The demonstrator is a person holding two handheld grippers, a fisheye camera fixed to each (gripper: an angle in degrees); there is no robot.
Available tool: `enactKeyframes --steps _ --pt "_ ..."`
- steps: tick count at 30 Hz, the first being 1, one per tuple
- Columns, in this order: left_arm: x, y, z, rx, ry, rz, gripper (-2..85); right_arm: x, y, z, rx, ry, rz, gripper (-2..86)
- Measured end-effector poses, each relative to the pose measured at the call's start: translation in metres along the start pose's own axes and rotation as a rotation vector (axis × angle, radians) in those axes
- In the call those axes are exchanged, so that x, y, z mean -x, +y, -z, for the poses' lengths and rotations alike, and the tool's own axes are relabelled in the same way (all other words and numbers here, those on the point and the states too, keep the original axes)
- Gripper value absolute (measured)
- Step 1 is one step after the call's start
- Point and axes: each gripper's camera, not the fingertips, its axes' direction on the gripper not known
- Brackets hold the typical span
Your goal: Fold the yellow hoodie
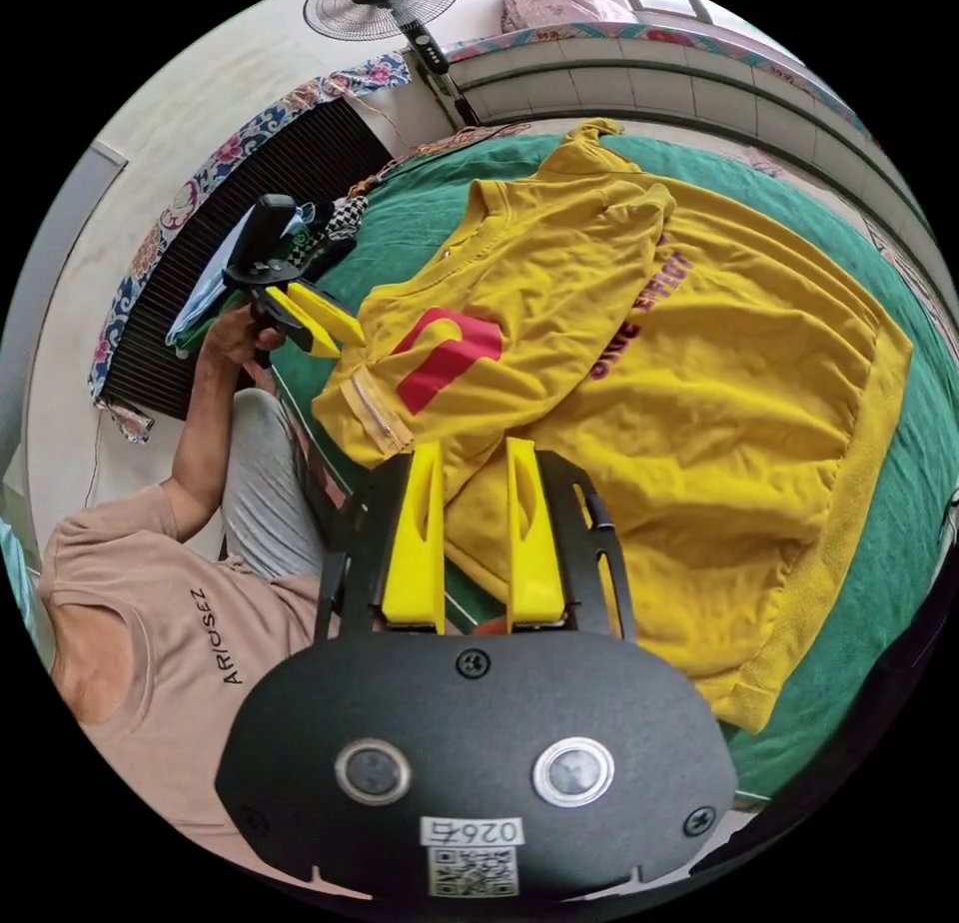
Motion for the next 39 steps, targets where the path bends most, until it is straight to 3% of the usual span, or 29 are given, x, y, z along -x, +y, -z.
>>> enactKeyframes --steps 4,6,9,12,17,23,27,31,33,35,37,39 --pt "-0.018 -0.016 -0.055 0.305 0.025 -0.112 5.5 0.037 0.023 -0.049 0.170 -0.020 0.078 0.8" --pt "-0.032 -0.012 -0.048 0.303 -0.010 -0.166 4.6 0.045 0.037 -0.046 0.166 0.010 0.083 0.2" --pt "-0.050 0.010 -0.013 0.227 -0.049 -0.219 0.7 0.055 0.050 -0.016 0.166 0.052 0.098 1.0" --pt "-0.054 0.028 0.033 0.021 -0.024 -0.237 -0.6 0.063 0.044 0.027 0.076 0.080 0.119 1.0" --pt "-0.022 -0.004 0.091 -0.278 -0.042 -0.134 0.6 0.049 -0.034 0.060 -0.061 0.148 0.182 -0.9" --pt "0.064 -0.104 0.126 -0.349 -0.192 0.140 15.3 -0.025 -0.153 0.059 -0.171 0.070 0.104 -1.0" --pt "0.109 -0.174 0.137 -0.375 -0.252 0.241 17.5 -0.078 -0.231 0.049 -0.200 0.053 0.035 -1.2" --pt "0.155 -0.251 0.137 -0.375 -0.495 0.395 21.9 -0.127 -0.281 0.039 -0.273 0.024 -0.033 -1.1" --pt "0.180 -0.280 0.123 -0.281 -0.525 0.473 20.9 -0.137 -0.285 0.036 -0.297 0.032 -0.029 -1.0" --pt "0.172 -0.306 0.112 -0.168 -0.786 0.466 15.5 -0.145 -0.280 0.033 -0.304 0.090 -0.012 -0.9" --pt "0.162 -0.321 0.110 -0.099 -0.786 0.371 6.4 -0.151 -0.270 0.033 -0.301 0.142 0.001 -0.9" --pt "0.140 -0.324 0.118 -0.186 -0.679 0.251 2.1 -0.157 -0.260 0.036 -0.297 0.184 0.002 -0.9"
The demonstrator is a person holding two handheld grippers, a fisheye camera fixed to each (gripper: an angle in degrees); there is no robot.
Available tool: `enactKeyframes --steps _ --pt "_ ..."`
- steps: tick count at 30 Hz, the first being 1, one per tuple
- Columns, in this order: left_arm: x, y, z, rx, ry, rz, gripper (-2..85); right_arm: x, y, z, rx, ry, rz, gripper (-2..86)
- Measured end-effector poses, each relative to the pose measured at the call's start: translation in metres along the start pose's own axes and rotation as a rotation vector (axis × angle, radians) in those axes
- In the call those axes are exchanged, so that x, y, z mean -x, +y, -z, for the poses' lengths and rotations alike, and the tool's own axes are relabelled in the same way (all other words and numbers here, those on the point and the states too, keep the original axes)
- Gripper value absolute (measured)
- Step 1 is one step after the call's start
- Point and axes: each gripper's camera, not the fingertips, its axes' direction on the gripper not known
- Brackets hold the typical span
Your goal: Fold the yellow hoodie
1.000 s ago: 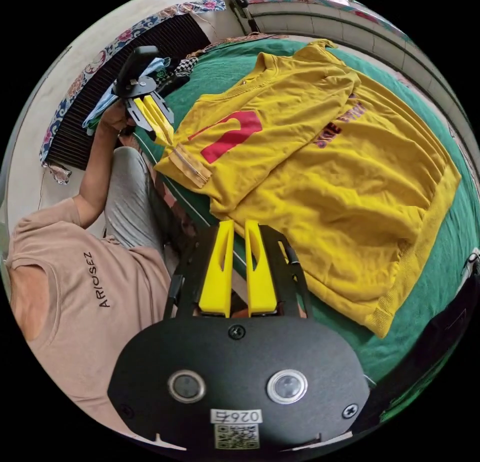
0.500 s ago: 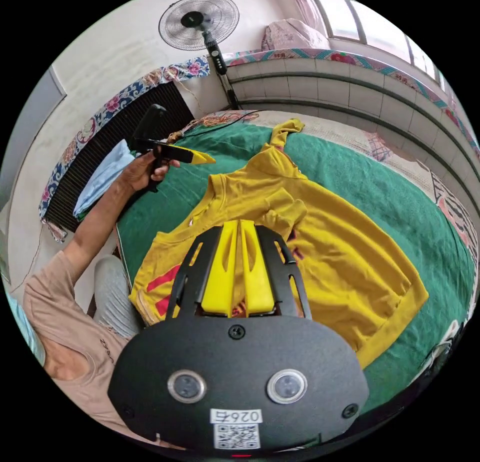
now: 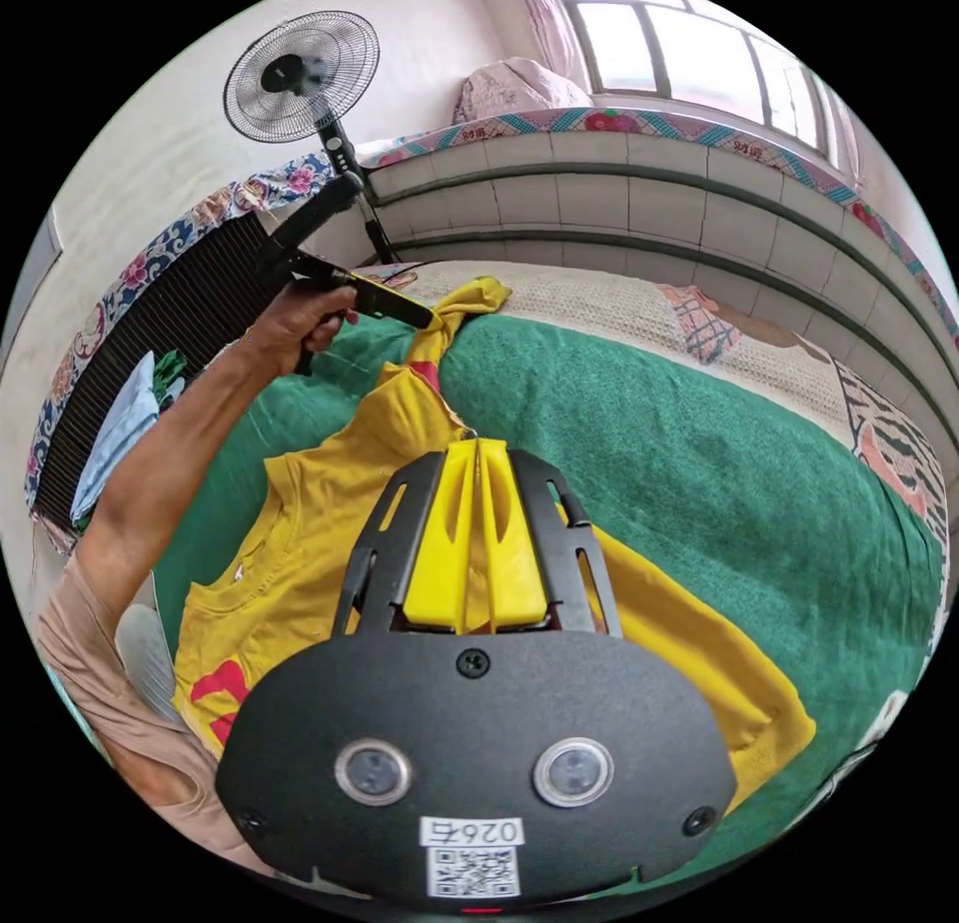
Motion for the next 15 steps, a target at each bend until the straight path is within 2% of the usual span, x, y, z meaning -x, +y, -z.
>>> enactKeyframes --steps 2,3,5,7,9,11,13,15 --pt "-0.024 0.011 0.034 -0.223 0.238 -0.170 1.3 -0.013 0.015 0.019 -0.027 -0.004 -0.015 -0.8" --pt "-0.029 0.014 0.041 -0.263 0.339 -0.233 1.3 -0.017 0.020 0.026 -0.044 -0.014 -0.027 -0.7" --pt "-0.059 0.038 0.065 -0.396 0.785 -0.594 2.3 -0.043 0.044 0.065 -0.144 -0.083 -0.104 -0.2" --pt "-0.077 0.052 0.065 -0.356 0.937 -0.743 4.6 -0.066 0.066 0.093 -0.191 -0.137 -0.164 1.3" --pt "-0.095 0.062 0.050 -0.194 0.930 -0.798 5.4 -0.086 0.090 0.115 -0.196 -0.175 -0.213 2.6" --pt "-0.120 0.087 0.029 0.015 0.808 -0.889 4.7 -0.101 0.119 0.135 -0.155 -0.171 -0.245 4.1" --pt "-0.133 0.111 0.024 0.062 0.683 -0.928 3.6 -0.101 0.136 0.144 -0.116 -0.174 -0.236 5.3" --pt "-0.133 0.130 0.022 0.055 0.544 -0.877 2.1 -0.096 0.148 0.149 -0.080 -0.201 -0.220 6.6"
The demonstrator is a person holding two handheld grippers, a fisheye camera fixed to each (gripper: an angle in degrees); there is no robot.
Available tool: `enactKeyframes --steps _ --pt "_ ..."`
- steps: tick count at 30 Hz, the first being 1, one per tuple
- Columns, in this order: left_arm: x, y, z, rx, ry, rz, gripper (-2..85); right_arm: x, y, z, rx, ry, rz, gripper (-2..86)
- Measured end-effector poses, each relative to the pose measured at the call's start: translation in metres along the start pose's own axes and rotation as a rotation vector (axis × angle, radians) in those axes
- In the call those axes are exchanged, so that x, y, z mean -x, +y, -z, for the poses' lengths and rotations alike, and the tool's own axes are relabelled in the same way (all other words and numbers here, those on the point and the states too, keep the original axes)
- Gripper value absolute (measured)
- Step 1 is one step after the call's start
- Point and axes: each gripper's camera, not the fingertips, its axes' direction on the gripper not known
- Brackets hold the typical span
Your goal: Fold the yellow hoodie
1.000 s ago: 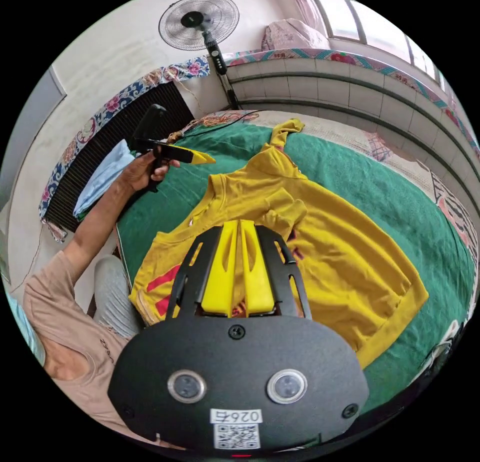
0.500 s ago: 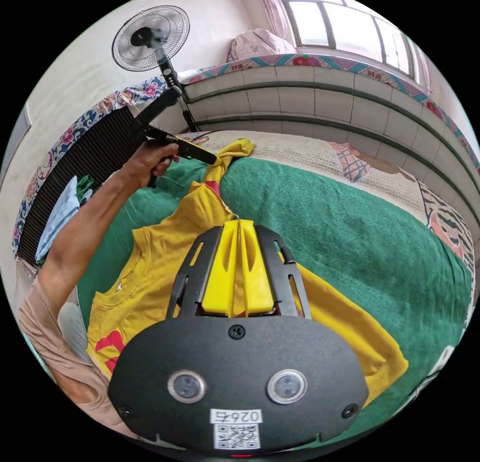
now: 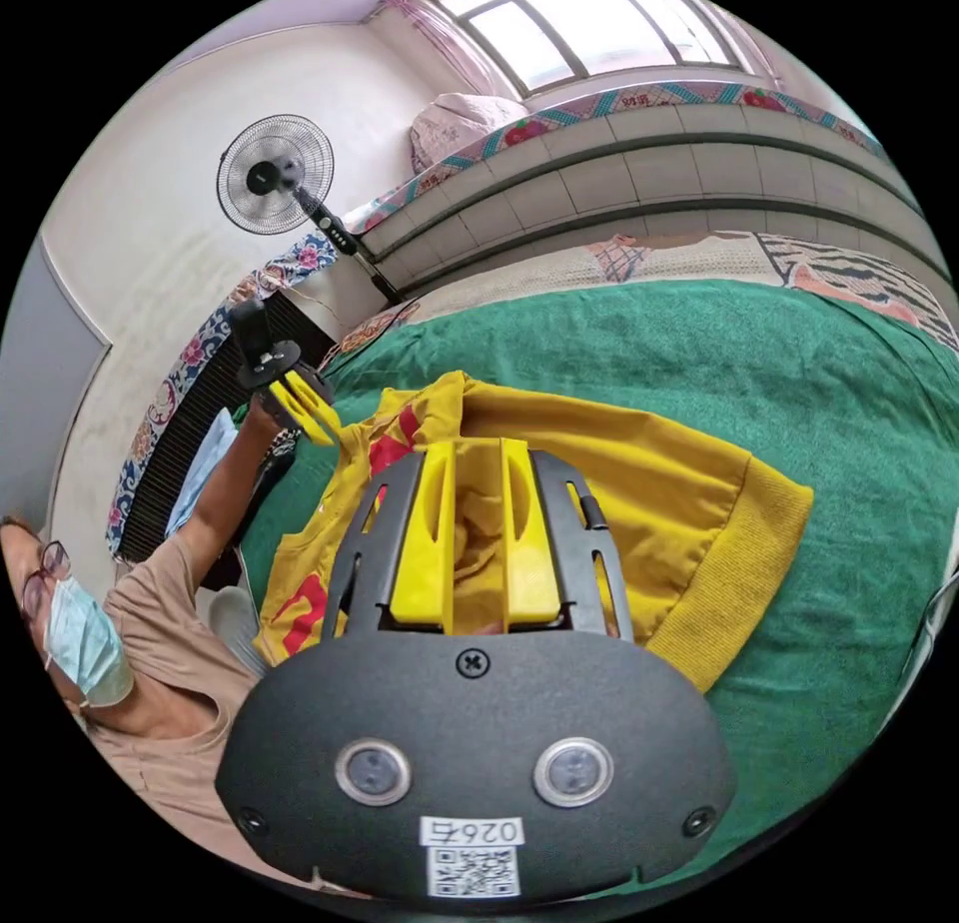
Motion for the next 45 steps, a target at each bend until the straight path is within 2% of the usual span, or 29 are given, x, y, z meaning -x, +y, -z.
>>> enactKeyframes --steps 3,8,9,10,12,16,17,19,22,24,26,30,33,35,37,40,42,45 --pt "-0.006 0.034 0.000 -0.001 -0.091 0.161 -0.3 0.015 0.015 0.004 0.045 -0.010 0.027 9.2" --pt "-0.009 0.097 -0.017 -0.236 0.091 0.402 2.5 0.031 0.013 -0.018 0.156 0.022 0.035 14.4" --pt "-0.008 0.101 -0.023 -0.256 0.118 0.422 4.5 0.030 0.010 -0.025 0.179 0.046 0.032 10.3" --pt "-0.006 0.109 -0.036 -0.292 0.159 0.472 8.3 0.028 0.003 -0.041 0.244 0.118 0.024 2.0" --pt "-0.010 0.118 -0.053 -0.366 0.207 0.522 10.6 0.028 -0.004 -0.040 0.188 0.143 -0.032 0.0" --pt "-0.038 0.140 -0.074 -0.604 0.311 0.554 12.3 0.055 0.042 0.044 -0.188 -0.280 -0.226 0.8" --pt "-0.048 0.146 -0.077 -0.633 0.300 0.555 13.0 0.066 0.071 0.058 -0.209 -0.392 -0.248 2.2" --pt "-0.062 0.155 -0.078 -0.626 0.227 0.562 16.4 0.089 0.115 0.061 -0.102 -0.414 -0.228 7.1" --pt "-0.086 0.173 -0.078 -0.645 0.111 0.617 18.8 0.114 0.193 0.076 0.070 -0.314 -0.219 11.1" --pt "-0.101 0.180 -0.082 -0.718 0.156 0.600 17.0 0.122 0.219 0.103 0.072 -0.186 -0.203 11.3" --pt "-0.122 0.179 -0.095 -0.771 0.229 0.559 11.3 0.144 0.220 0.136 0.039 -0.036 -0.124 10.7" --pt "-0.152 0.164 -0.127 -0.807 0.286 0.510 2.3 0.206 0.180 0.139 0.057 0.061 0.092 10.4" --pt "-0.167 0.159 -0.149 -0.872 0.220 0.575 8.5 0.253 0.140 0.096 0.162 0.100 0.248 11.0" --pt "-0.176 0.156 -0.161 -0.898 0.082 0.586 16.8 0.276 0.115 0.044 0.305 0.115 0.318 11.6" --pt "-0.175 0.157 -0.173 -0.881 0.052 0.561 17.0 0.281 0.104 0.005 0.403 0.165 0.327 11.7" --pt "-0.154 0.166 -0.197 -0.886 0.170 0.626 16.0 0.275 0.103 -0.031 0.496 0.285 0.336 8.7" --pt "-0.146 0.163 -0.201 -0.859 0.175 0.642 16.5 0.271 0.108 -0.019 0.446 0.302 0.336 5.1" --pt "-0.151 0.144 -0.195 -0.743 0.001 0.624 19.4 0.262 0.114 0.033 0.323 0.276 0.307 2.2"
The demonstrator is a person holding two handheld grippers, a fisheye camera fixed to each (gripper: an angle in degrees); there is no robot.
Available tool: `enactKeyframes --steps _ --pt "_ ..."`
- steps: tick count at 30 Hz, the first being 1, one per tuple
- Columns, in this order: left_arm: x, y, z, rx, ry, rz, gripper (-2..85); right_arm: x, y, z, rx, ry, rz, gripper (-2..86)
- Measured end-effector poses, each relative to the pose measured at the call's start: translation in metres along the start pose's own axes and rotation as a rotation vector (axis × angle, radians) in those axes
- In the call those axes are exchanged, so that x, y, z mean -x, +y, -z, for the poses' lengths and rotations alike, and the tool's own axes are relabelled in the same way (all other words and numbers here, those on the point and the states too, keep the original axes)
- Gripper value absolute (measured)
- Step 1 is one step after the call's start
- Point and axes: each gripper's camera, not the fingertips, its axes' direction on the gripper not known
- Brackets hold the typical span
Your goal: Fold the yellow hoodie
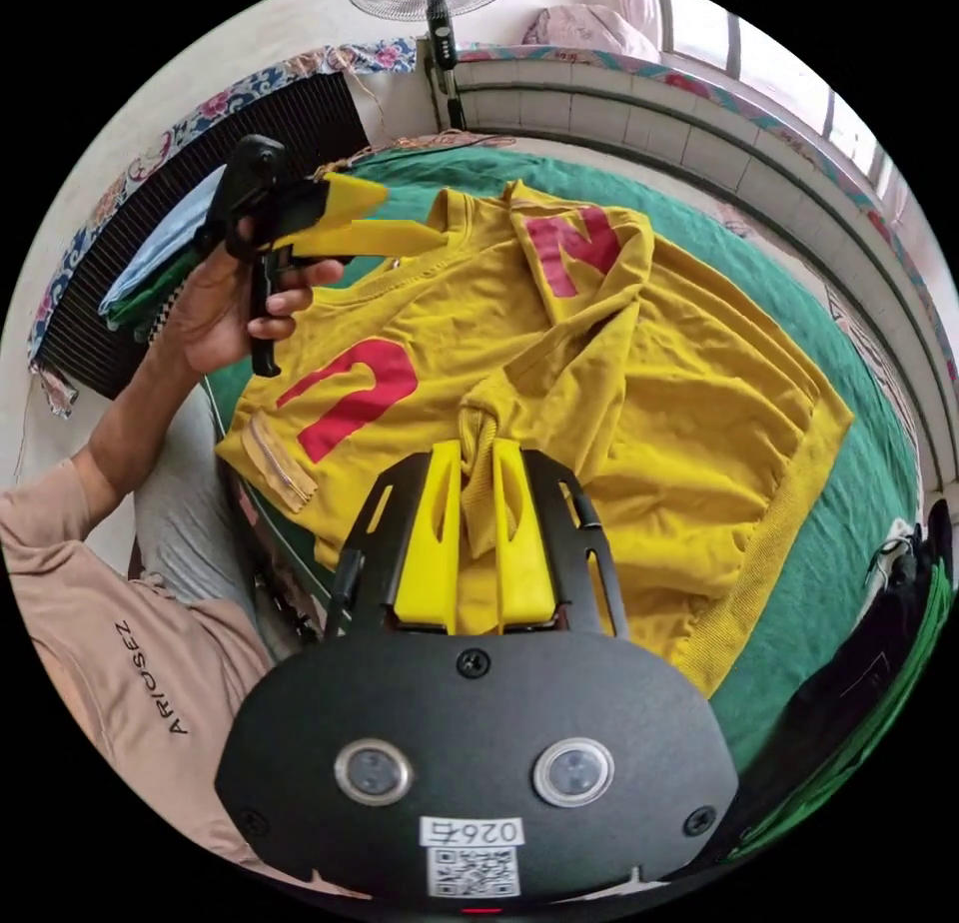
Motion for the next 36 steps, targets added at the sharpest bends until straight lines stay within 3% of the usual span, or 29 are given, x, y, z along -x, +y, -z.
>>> enactKeyframes --steps 3,8,17,21,28,33,36 --pt "-0.007 -0.007 -0.016 0.080 0.020 -0.033 20.5 -0.038 0.031 0.048 -0.209 -0.092 -0.128 1.3" --pt "-0.004 0.010 -0.052 0.142 0.115 0.054 19.7 -0.124 0.113 0.069 -0.659 -0.690 -0.347 2.3" --pt "0.019 0.031 -0.131 0.100 0.533 0.325 22.9 -0.165 0.167 0.024 -0.873 -1.110 -0.449 3.0" --pt "0.034 0.030 -0.145 -0.004 0.630 0.414 23.0 -0.159 0.170 0.015 -0.891 -1.148 -0.448 3.4" --pt "0.032 -0.017 -0.078 -0.027 0.520 0.190 1.6 -0.138 0.162 0.011 -0.777 -1.095 -0.356 2.9" --pt "0.022 -0.029 -0.034 -0.042 0.471 0.101 0.1 -0.124 0.136 0.000 -0.611 -1.008 -0.287 3.0" --pt "0.004 -0.048 -0.026 0.105 0.413 0.022 1.4 -0.110 0.106 -0.015 -0.391 -0.965 -0.194 3.2"
